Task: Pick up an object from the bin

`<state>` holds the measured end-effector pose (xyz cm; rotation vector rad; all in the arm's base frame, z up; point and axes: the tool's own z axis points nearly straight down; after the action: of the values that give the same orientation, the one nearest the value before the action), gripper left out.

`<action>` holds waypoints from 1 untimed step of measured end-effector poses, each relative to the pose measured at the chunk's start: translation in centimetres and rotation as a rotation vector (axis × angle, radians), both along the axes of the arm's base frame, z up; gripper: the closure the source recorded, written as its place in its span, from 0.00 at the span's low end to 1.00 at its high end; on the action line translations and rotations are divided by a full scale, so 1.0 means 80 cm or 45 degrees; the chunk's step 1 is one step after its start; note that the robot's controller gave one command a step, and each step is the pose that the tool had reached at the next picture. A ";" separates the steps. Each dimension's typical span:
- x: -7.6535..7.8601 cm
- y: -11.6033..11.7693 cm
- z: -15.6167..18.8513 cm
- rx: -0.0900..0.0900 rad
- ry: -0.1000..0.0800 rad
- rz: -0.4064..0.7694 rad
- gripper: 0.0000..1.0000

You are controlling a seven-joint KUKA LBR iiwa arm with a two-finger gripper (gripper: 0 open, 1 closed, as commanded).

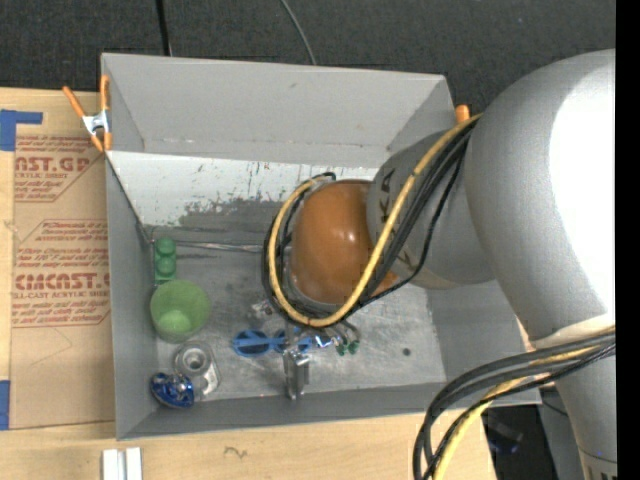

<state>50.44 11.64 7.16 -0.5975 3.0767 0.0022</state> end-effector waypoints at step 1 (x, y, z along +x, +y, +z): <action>0.000 -0.001 0.000 0.000 -0.001 -0.002 1.00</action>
Offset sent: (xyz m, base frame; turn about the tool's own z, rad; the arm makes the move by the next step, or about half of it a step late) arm 0.0000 0.0000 0.0000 0.0000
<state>50.47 11.59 7.18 -0.5950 3.0761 0.0019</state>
